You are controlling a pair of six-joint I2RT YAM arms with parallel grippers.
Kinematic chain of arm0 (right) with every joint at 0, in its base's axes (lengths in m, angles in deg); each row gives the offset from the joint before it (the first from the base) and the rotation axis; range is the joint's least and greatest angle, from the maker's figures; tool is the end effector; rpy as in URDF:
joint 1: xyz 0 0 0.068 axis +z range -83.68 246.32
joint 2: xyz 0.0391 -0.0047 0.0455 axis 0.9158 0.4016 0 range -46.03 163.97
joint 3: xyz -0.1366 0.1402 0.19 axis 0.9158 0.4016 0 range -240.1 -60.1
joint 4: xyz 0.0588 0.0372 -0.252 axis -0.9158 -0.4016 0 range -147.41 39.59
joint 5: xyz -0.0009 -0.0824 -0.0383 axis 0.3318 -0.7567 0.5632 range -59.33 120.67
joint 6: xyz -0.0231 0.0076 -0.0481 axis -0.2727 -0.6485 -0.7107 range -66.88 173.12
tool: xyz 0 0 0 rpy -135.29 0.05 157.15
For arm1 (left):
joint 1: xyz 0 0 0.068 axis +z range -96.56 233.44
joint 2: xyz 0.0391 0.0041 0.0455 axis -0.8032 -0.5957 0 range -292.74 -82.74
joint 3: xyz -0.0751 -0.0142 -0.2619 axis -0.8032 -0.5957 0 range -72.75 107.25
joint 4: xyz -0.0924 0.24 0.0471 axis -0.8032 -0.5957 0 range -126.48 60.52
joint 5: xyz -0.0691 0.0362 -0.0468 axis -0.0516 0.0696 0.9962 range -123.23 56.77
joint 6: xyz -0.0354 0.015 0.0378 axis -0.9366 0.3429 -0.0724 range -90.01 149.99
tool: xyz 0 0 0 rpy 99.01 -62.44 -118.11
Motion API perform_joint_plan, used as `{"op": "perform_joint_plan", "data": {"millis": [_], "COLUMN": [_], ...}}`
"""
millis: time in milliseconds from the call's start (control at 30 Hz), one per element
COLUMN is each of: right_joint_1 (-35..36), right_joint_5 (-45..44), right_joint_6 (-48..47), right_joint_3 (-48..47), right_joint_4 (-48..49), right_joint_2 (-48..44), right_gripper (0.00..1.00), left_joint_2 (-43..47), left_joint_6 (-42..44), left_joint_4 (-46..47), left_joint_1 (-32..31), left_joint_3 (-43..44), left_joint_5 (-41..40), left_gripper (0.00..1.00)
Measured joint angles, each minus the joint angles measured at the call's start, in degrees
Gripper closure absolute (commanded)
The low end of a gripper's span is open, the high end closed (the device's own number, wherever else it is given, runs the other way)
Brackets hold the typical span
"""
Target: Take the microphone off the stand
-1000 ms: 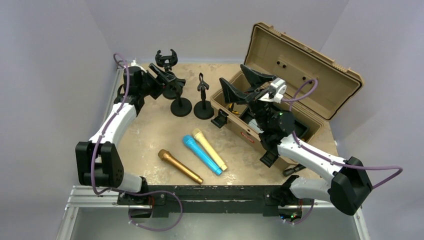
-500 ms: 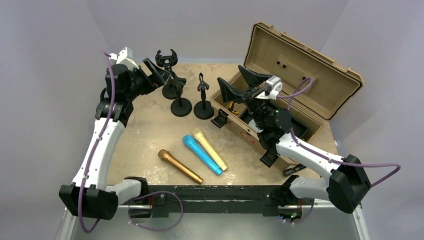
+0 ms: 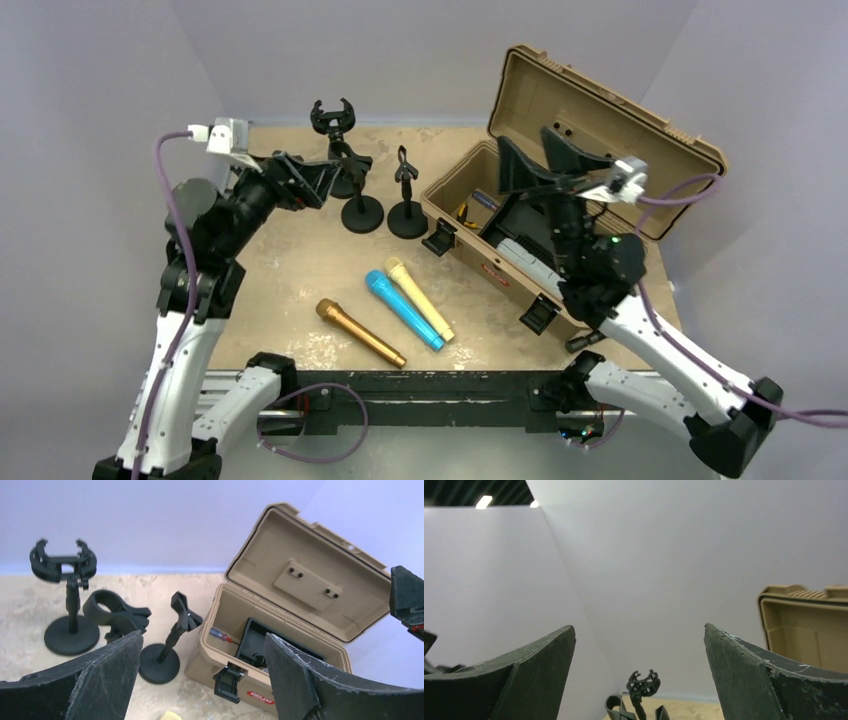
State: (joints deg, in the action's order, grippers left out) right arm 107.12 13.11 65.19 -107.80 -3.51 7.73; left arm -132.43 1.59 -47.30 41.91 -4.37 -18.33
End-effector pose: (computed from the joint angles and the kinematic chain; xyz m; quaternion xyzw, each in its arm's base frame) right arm 0.1550 0.1197 0.4307 0.0326 0.4327 0.3432 0.8330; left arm 0.1652 -0.0431 0.4518 -0.0107 0.7018 -0.3268 0.6329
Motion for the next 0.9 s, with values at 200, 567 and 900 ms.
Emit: {"op": "perform_joint_plan", "data": {"millis": [200, 567, 900], "right_joint_1": [0.0, 0.0, 0.0], "right_joint_5": [-5.8, -10.6, -11.9], "right_joint_6": [0.5, 1.4, 5.0], "right_joint_3": [-0.6, -1.4, -0.8], "right_joint_4": [-7.3, -19.0, -24.2], "right_joint_2": [-11.5, -25.9, -31.0], "right_gripper": [0.01, 0.01, 0.01], "left_joint_2": [9.3, 24.2, 33.0], "left_joint_6": [2.2, 4.1, 6.8], "left_joint_4": [4.6, 10.9, 6.8], "left_joint_1": [-0.8, -1.4, -1.4], "left_joint_3": [-3.2, -15.5, -17.0], "left_joint_5": [0.1, -2.3, -3.8], "left_gripper": [0.11, 0.1, 0.11]}}
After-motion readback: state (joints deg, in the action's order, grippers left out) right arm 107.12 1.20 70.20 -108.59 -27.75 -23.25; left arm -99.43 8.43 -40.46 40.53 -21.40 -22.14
